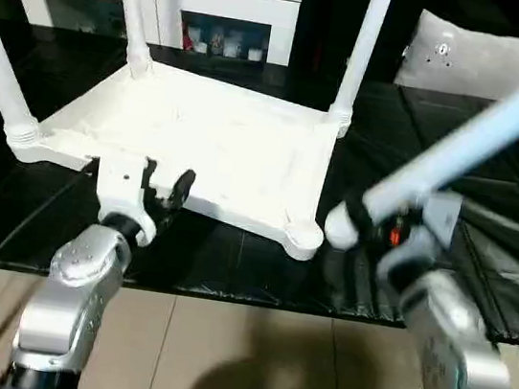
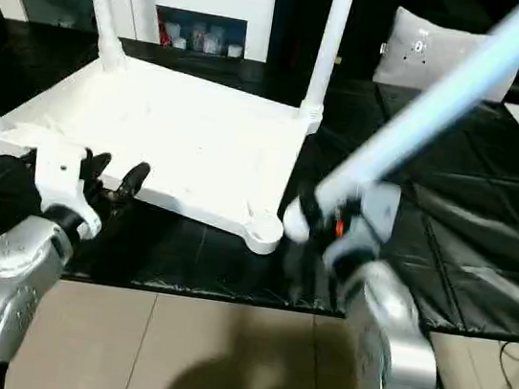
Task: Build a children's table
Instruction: Move to table
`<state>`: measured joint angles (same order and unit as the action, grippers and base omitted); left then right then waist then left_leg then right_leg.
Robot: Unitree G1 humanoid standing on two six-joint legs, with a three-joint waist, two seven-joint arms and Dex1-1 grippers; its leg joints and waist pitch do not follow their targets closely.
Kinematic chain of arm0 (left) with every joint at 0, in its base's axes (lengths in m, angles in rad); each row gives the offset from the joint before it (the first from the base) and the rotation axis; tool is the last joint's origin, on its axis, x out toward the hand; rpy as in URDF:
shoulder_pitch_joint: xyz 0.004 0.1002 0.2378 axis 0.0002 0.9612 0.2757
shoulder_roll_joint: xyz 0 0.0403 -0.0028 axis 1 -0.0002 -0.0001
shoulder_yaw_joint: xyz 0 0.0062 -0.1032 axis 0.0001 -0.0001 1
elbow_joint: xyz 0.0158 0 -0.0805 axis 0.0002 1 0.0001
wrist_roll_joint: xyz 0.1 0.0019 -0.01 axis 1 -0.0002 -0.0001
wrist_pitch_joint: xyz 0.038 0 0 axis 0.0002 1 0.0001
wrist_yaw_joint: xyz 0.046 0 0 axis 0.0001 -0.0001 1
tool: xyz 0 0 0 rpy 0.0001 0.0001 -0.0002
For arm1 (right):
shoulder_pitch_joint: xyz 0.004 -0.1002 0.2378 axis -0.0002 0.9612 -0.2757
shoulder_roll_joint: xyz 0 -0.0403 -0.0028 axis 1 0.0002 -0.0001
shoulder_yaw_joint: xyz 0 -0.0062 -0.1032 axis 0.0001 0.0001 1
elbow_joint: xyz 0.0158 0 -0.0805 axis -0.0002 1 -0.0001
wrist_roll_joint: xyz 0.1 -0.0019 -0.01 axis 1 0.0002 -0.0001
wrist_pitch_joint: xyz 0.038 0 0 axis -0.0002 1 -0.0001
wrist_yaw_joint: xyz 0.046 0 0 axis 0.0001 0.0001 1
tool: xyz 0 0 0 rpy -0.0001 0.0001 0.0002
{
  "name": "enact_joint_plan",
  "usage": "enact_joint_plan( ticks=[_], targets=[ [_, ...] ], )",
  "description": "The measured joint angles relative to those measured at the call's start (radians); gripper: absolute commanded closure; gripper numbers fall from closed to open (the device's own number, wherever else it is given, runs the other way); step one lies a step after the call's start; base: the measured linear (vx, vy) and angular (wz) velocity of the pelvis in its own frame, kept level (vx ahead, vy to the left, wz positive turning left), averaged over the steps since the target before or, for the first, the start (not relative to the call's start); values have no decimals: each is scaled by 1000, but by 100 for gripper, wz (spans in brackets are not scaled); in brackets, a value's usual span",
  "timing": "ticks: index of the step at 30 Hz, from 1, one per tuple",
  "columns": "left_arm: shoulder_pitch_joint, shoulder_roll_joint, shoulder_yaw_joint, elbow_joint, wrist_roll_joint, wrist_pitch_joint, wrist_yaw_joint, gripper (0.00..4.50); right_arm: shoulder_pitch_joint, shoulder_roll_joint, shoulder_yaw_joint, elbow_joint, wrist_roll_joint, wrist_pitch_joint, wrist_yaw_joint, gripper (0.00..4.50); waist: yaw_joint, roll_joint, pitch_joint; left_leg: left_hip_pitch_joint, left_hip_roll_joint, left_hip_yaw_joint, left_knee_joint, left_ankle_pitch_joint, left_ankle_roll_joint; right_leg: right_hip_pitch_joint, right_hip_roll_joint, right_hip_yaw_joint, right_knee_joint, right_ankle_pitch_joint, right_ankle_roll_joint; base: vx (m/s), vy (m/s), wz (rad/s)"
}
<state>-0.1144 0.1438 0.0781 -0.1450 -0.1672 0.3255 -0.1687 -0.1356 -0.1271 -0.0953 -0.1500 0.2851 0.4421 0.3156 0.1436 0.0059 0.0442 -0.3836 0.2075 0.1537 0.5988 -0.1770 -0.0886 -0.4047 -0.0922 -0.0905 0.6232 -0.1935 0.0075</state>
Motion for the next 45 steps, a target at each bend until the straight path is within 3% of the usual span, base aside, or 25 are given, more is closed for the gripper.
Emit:
enact_joint_plan(
  ticks=[5,9,12,13,19,20,22,25,26,27,28,29,30,31,32,33,34,35,36,37,38,39,41,42,45],
  targets=[
    [11,12,-25,-14,19,-1,-1,131,-7,6,9,20,-21,-17,-11,262,-2,-11,4,9,0,-1,-4,0,0,5,0,0,-4,0,1,0,0,0],
    [27,12,-31,-17,27,-5,-1,131,-9,5,16,36,-19,-23,-7,262,-7,-10,8,51,-1,2,-32,-1,-1,43,2,-5,-39,-1,2,0,0,0],
    [25,12,-37,-17,36,-7,-2,131,-9,-8,25,35,-17,-26,7,262,-13,-11,7,74,-1,3,-44,-7,-2,67,3,-8,-55,-3,5,0,0,0],
    [25,12,-39,-17,38,-7,-4,131,-9,-10,26,35,-19,-30,12,262,-18,-11,7,76,-1,3,-44,-9,-2,75,3,-7,-56,-4,6,90,14,-2],
    [24,13,-56,-17,44,-7,-6,131,-9,-25,38,35,-41,-42,20,262,-28,-11,5,75,-1,15,-47,-29,0,78,2,-5,-59,-18,2,94,12,0],
    [19,11,-61,-15,45,-7,-7,131,-6,-32,38,36,-44,-42,19,262,-32,-3,1,53,-7,-5,-35,-30,15,86,0,-26,-66,-21,5,111,4,30],
    [3,12,-77,-16,46,-7,-16,131,0,-43,35,39,-54,-42,12,262,-34,4,-2,30,-14,-47,-15,-45,44,109,-6,-71,-79,-35,11,119,4,46],
    [4,19,-77,-16,52,-7,-23,131,-1,-32,37,39,-56,-53,7,262,-32,12,-4,17,-30,-85,7,-65,78,142,-17,-114,-90,-55,20,155,13,60],
    [8,23,-76,-16,54,-7,-25,131,-7,-14,35,41,-46,-61,2,262,-32,11,-6,32,-38,-98,3,-72,77,149,-16,-108,-82,-74,15,177,-9,43],
    [15,26,-71,-13,55,-7,-24,131,-18,2,36,42,-37,-61,0,262,-31,10,-4,48,-45,-101,0,-79,65,135,-15,-80,-44,-95,-9,177,-9,43],
    [18,36,-66,-8,56,-7,-25,131,-23,12,39,41,-30,-61,-1,262,-36,6,-5,60,-53,-99,4,-87,53,113,-14,-52,19,-113,-35,151,-37,10],
    [17,40,-63,-5,56,-7,-25,131,-19,12,39,41,-25,-61,-2,262,-39,3,-7,73,-60,-97,8,-94,47,84,-9,-23,77,-120,-31,120,-50,-2],
    [12,40,-65,-5,56,-8,-27,131,-15,3,37,42,-27,-61,-7,262,-44,-11,-10,86,-71,-89,9,-103,47,45,-1,9,100,-121,-28,120,-50,-2],
    [3,39,-69,-5,56,-9,-32,131,-14,-6,35,42,-33,-63,-10,262,-46,-34,-9,93,-89,-77,11,-109,50,26,-2,37,62,-106,-18,96,-59,3],
    [-3,31,-76,0,56,-10,-37,131,-10,-19,26,44,-41,-65,-15,262,-45,-38,-4,95,-101,-70,21,-118,60,37,2,57,80,-109,0,82,-81,9],
    [-4,13,-103,3,54,-10,-45,131,2,-33,11,47,-47,-65,-23,262,-32,-36,-2,89,-98,-67,57,-135,141,51,9,61,68,-113,-13,82,-81,9],
    [-5,7,-127,3,52,-10,-58,131,8,-35,-8,53,-51,-66,-29,262,-24,-28,-3,66,-99,-67,113,-130,156,66,13,60,54,-111,-16,107,-84,1],
    [-6,7,-135,3,50,-10,-69,131,8,-37,-20,57,-52,-68,-34,262,-19,-28,-3,48,-105,-67,132,-122,143,79,16,59,42,-109,-17,95,-59,-9],
    [-14,15,-134,2,44,-13,-81,131,6,-36,-33,56,-50,-84,-35,262,-15,-19,-5,26,-105,-65,93,-94,105,92,24,45,35,-107,-15,95,-59,-9],
    [-17,25,-132,0,40,-21,-93,131,1,-37,-39,55,-46,-90,-35,262,-11,2,-14,15,-93,-65,25,-59,93,94,42,32,35,-108,-16,63,-43,-6],
    [-22,40,-129,1,33,-27,-109,131,-7,-33,-43,58,-43,-97,-35,262,-2,24,-19,10,-74,-77,22,-24,39,95,61,26,43,-113,-18,87,17,-10],
    [-21,50,-121,8,29,-28,-123,131,-8,-30,-37,59,-42,-99,-34,262,-4,19,-21,5,-69,-79,28,-28,38,90,65,26,40,-113,-16,87,17,-10],
    [-36,86,-130,32,7,-27,-199,131,-19,-53,-26,71,-42,-106,-23,262,8,14,-22,-18,-69,-80,39,-29,41,68,65,29,47,-111,-13,34,19,-4],
    [-46,99,-137,45,4,-26,-228,131,-19,-62,-29,79,-42,-108,-21,262,13,14,-21,-23,-70,-77,42,-29,41,62,64,31,51,-111,-12,0,0,0],
    [-89,141,-179,82,-6,-25,-335,113,-20,-85,-52,106,-43,-130,-7,262,26,14,-19,-22,-70,-65,38,-27,42,56,61,37,55,-105,-10,0,0,0]
  ],
)
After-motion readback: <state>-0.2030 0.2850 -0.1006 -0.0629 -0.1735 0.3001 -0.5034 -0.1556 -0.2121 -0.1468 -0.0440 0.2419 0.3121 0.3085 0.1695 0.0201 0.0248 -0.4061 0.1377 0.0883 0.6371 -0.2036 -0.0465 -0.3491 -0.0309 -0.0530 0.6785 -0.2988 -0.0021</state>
